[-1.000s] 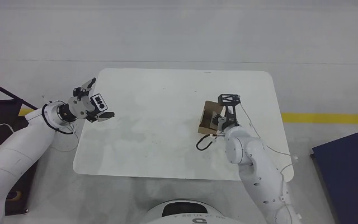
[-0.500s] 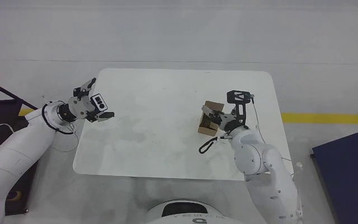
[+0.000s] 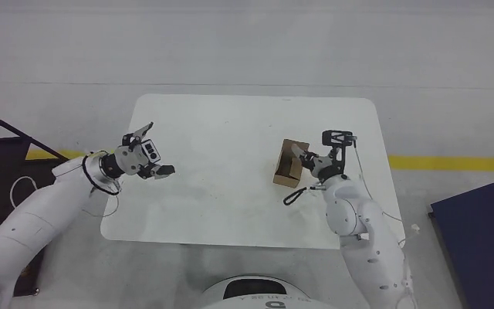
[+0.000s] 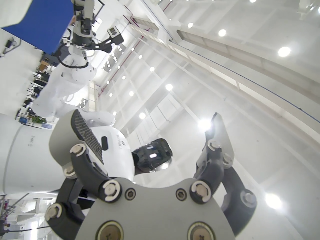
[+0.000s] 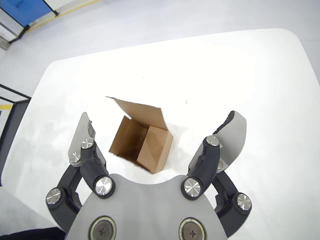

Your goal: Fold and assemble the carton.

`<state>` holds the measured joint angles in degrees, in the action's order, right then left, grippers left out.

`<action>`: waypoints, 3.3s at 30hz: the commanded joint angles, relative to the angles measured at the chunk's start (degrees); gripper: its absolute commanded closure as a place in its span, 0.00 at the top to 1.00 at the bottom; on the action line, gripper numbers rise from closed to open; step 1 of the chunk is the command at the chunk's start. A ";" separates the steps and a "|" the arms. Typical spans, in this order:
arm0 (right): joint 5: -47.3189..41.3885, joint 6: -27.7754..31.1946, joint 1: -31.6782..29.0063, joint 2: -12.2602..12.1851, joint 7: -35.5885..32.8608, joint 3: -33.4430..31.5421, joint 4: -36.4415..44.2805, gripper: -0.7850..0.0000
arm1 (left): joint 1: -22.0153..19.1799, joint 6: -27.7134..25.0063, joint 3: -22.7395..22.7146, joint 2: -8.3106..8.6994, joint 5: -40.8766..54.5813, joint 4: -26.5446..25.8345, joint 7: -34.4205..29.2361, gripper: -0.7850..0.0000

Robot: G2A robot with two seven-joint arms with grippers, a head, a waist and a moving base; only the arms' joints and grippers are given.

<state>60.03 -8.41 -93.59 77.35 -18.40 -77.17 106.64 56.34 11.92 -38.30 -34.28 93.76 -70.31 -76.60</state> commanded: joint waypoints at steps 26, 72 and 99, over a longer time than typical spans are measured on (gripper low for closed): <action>-25.32 10.74 -4.55 1.39 21.96 1.42 -4.75 1.00 | -11.07 -17.06 10.75 -12.06 -35.72 11.19 7.96 1.00; -44.42 36.33 7.05 3.39 21.47 6.84 -33.59 1.00 | -19.14 -21.19 15.98 -32.20 -49.81 25.55 1.41 0.77; -43.46 37.10 4.89 2.64 14.66 8.26 -29.53 1.00 | -21.66 -19.48 15.44 -39.50 -56.73 33.74 4.38 0.52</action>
<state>16.56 28.81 -88.62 80.01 -3.61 -68.98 76.92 34.73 -7.64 -22.87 -73.45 36.98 -36.89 -72.13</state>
